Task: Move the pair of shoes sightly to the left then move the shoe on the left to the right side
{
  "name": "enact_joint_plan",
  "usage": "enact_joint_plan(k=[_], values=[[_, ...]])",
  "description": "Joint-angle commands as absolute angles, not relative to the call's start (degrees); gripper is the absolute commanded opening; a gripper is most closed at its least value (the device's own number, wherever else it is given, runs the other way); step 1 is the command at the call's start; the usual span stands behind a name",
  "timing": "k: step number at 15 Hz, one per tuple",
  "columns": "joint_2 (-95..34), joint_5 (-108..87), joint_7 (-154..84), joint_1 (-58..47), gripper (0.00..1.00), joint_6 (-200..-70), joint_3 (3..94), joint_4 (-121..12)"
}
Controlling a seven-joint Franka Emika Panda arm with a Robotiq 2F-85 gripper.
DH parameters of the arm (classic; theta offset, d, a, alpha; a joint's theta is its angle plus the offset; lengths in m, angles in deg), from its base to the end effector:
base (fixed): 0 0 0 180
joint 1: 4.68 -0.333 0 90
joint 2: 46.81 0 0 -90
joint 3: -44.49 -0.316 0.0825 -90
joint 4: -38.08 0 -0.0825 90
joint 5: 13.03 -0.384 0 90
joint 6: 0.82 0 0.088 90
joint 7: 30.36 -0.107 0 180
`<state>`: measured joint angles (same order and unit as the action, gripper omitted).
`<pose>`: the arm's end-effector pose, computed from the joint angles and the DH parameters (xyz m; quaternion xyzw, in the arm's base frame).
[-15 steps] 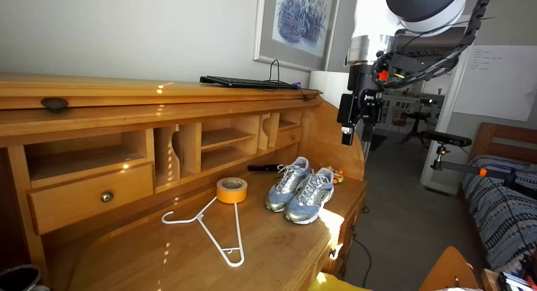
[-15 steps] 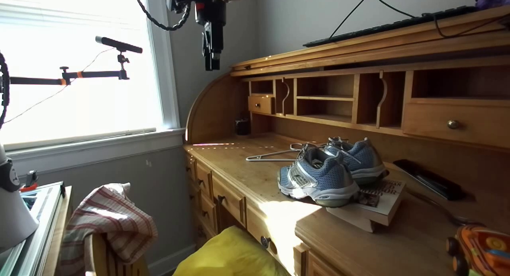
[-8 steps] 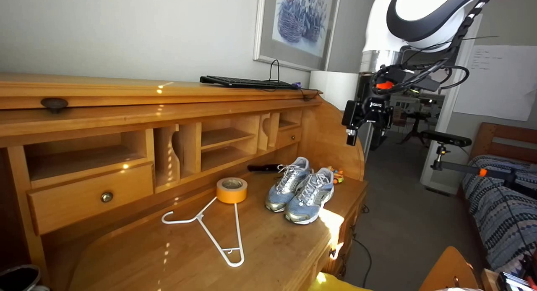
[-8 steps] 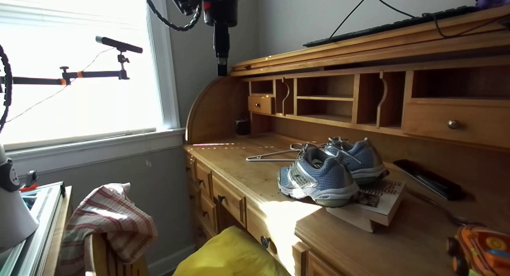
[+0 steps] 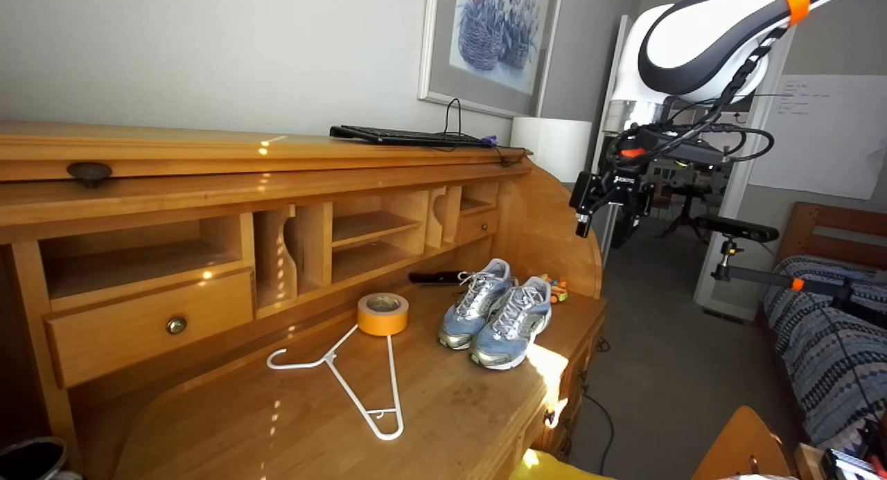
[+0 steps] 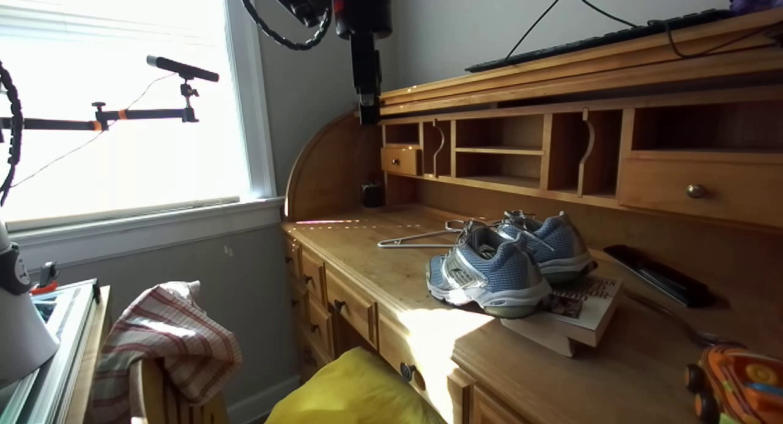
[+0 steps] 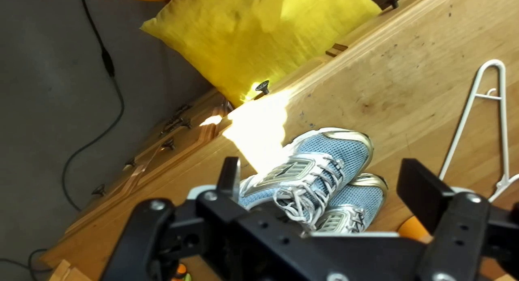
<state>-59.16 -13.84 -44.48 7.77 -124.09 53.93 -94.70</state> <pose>0.4444 -0.1797 0.4321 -0.9498 0.3111 -0.0248 0.0219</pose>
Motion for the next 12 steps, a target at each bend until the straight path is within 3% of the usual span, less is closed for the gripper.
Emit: enact_joint_plan(k=[1,7,12], values=[[-58.68,-13.82,-44.49,8.12,1.0,-124.31,54.48,-94.57],[-58.45,-12.5,-44.83,8.07,1.0,-125.23,54.01,-94.84],[-50.42,-15.84,-49.44,9.64,1.0,-126.66,56.43,-89.31]])
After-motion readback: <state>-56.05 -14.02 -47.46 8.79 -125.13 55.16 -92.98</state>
